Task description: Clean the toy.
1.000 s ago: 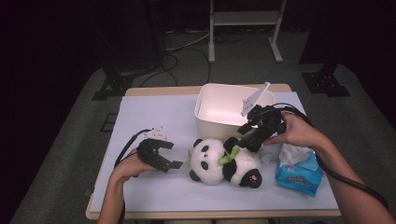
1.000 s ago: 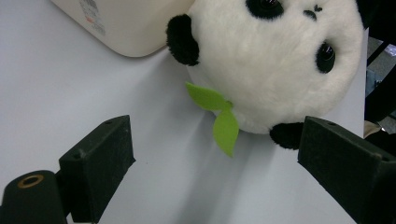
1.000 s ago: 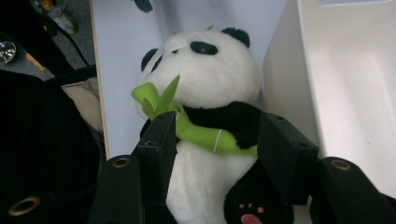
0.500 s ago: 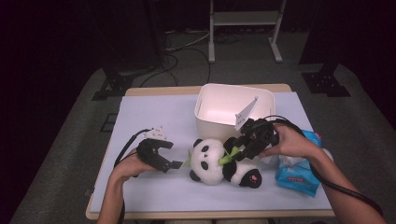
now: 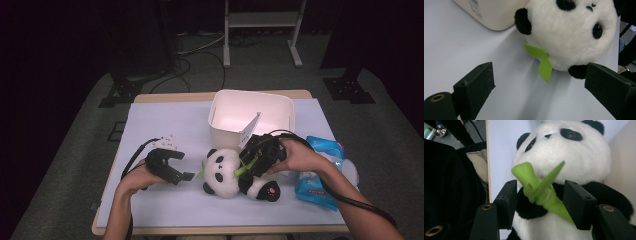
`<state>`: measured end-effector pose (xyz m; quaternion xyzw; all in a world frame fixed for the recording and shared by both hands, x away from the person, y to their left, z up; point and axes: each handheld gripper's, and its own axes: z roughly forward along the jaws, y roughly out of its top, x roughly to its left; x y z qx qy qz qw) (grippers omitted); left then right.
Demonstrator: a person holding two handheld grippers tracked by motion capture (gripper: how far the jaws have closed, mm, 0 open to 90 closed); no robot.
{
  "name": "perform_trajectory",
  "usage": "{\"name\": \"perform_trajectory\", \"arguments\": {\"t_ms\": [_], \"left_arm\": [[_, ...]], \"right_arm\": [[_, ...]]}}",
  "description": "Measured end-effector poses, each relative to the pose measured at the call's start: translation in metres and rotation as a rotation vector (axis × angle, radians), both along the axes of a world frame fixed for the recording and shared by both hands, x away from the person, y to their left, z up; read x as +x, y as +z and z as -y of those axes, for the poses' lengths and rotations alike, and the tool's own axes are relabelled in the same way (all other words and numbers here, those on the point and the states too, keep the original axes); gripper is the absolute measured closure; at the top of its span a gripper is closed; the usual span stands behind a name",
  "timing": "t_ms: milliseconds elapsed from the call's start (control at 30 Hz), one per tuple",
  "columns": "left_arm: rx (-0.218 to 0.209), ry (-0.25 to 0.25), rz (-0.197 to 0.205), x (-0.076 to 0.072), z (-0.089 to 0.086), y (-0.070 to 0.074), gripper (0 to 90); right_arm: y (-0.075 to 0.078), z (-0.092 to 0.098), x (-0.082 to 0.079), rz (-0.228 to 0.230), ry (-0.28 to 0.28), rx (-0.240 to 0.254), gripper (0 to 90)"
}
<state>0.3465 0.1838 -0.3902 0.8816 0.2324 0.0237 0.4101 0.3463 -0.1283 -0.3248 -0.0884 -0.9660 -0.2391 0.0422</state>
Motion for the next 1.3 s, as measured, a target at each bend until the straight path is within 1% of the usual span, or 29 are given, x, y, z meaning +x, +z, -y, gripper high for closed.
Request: {"name": "perform_trajectory", "arguments": {"t_ms": [33,100,167,200,233,300,367,433,633,733,800,833,900,967,1100,1267,1300], "left_arm": [[-0.002,0.001,0.000,0.000,0.000,0.000,8.0],[-0.003,0.003,0.000,0.000,0.000,0.000,8.0],[-0.006,0.006,-0.001,0.000,-0.001,-0.001,8.0],[-0.006,0.006,-0.001,0.000,-0.001,-0.001,8.0],[-0.005,0.006,0.000,0.000,-0.001,-0.001,8.0],[-0.005,0.005,0.001,0.000,-0.001,0.000,8.0],[-0.007,0.006,0.003,0.000,-0.003,0.000,8.0],[-0.010,0.009,0.002,0.000,-0.003,0.001,8.0],[-0.018,0.017,0.000,0.000,-0.004,0.001,8.0],[-0.017,0.018,0.000,0.000,-0.005,0.001,8.0],[-0.018,0.019,-0.002,0.001,-0.005,0.000,8.0],[-0.019,0.022,-0.002,0.001,-0.005,0.000,8.0],[-0.019,0.019,-0.002,0.001,-0.005,0.000,8.0],[-0.021,0.022,-0.003,0.001,-0.005,0.000,8.0],[-0.022,0.026,0.003,0.001,-0.006,0.000,8.0],[-0.028,0.025,0.007,0.001,-0.006,0.001,8.0],[-0.027,0.029,0.005,0.001,-0.007,0.001,8.0]], "right_arm": [[-0.004,-0.004,-0.001,0.015,0.009,-0.024,46.4],[-0.005,-0.005,0.000,0.018,0.008,-0.023,48.1],[-0.008,-0.006,0.002,0.014,0.004,-0.022,56.5],[-0.008,-0.006,0.002,0.014,0.004,-0.022,56.5],[-0.008,-0.008,0.003,0.007,-0.009,-0.023,62.6],[-0.008,-0.008,0.004,0.010,-0.009,-0.022,64.3],[-0.007,-0.007,0.005,0.007,-0.020,-0.015,68.6],[-0.006,-0.006,0.007,-0.003,-0.025,-0.015,70.1],[-0.006,-0.006,0.009,0.002,-0.021,-0.005,72.0],[-0.007,-0.005,0.010,-0.007,-0.038,0.002,72.0],[-0.008,-0.005,0.010,-0.009,-0.034,0.006,72.0],[-0.008,-0.005,0.011,-0.022,-0.042,0.007,71.9],[-0.009,-0.005,0.011,-0.023,-0.043,0.010,71.9],[-0.009,-0.004,0.012,-0.020,-0.038,0.022,72.3],[-0.007,-0.004,0.011,-0.012,-0.030,0.019,73.5],[-0.004,-0.001,0.013,-0.025,-0.019,0.027,74.1],[-0.002,0.000,0.015,-0.036,-0.007,0.034,74.2]]}}
